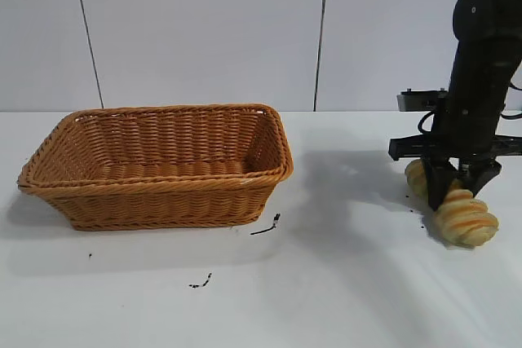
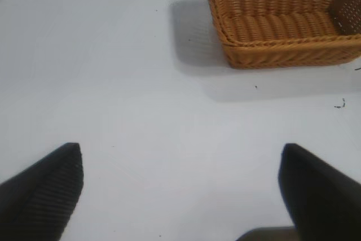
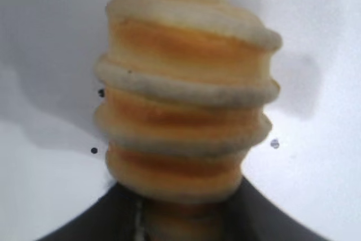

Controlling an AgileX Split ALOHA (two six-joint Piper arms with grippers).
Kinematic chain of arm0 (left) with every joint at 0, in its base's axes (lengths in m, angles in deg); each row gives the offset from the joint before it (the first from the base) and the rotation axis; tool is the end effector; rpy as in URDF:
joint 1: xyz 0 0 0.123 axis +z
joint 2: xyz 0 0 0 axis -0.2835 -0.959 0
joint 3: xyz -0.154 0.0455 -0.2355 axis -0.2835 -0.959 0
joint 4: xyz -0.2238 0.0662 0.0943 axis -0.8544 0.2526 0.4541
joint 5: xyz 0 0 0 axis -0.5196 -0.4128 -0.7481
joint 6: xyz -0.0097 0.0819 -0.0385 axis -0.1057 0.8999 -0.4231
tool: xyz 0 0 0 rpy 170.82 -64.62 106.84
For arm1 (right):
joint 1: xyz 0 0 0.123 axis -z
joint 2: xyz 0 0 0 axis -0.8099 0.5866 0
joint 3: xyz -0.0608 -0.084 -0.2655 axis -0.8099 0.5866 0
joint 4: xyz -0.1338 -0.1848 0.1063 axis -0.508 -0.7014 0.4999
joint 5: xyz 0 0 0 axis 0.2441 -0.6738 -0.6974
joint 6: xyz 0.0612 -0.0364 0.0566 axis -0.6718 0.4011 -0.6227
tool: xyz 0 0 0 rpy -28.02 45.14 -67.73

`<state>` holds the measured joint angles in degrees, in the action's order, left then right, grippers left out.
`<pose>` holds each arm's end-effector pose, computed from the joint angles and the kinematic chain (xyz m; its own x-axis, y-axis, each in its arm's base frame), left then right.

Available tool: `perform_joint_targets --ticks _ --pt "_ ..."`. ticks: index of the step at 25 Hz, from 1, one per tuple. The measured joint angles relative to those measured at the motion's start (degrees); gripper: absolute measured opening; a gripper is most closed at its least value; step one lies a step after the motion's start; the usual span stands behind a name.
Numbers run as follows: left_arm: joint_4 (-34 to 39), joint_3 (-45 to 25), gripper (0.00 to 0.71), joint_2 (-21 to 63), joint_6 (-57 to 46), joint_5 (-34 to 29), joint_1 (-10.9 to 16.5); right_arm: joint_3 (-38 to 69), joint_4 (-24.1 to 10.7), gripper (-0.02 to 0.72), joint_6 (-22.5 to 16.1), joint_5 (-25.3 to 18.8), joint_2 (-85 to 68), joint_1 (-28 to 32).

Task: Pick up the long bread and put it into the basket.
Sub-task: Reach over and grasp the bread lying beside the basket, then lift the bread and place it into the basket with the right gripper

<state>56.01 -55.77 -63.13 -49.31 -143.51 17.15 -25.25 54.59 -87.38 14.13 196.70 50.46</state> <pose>-0.0060 -0.0016 0.2777 -0.4478 0.0205 -0.8939 0.0145 0.9998 0.0157 0.4274 0.0283 0.1861 -0.9897 -0.0670 -0.1262 -0.0693 0.9975 0.0141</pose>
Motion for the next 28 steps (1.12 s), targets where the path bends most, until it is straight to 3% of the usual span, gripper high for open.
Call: perform_joint_targets --ticks 5,10,15,18,23,26,28 --pt "0.0 0.0 0.693 0.0 0.0 0.0 0.0 -10.0 0.06 0.141 0.07 -7.26 -3.5 -0.16" --pt "0.0 0.0 0.693 0.0 0.0 0.0 0.0 -18.77 0.06 0.13 1.06 -7.76 -3.1 -3.8" --pt "0.0 0.0 0.693 0.0 0.0 0.0 0.0 -28.62 0.29 0.13 4.21 -7.87 1.35 -11.58" --pt "0.0 0.0 0.693 0.0 0.0 0.0 0.0 -34.49 0.88 0.128 8.3 -7.92 5.47 -16.2" --pt "0.0 0.0 0.693 0.0 0.0 0.0 0.0 -42.11 5.98 0.128 14.99 -7.81 11.65 -23.62" --pt "0.0 0.0 0.693 0.0 0.0 0.0 0.0 -43.3 6.81 0.117 18.55 -6.4 14.2 -27.73" --pt "0.0 0.0 0.693 0.0 0.0 0.0 0.0 -43.36 6.82 0.116 23.78 -4.27 15.79 -29.97"
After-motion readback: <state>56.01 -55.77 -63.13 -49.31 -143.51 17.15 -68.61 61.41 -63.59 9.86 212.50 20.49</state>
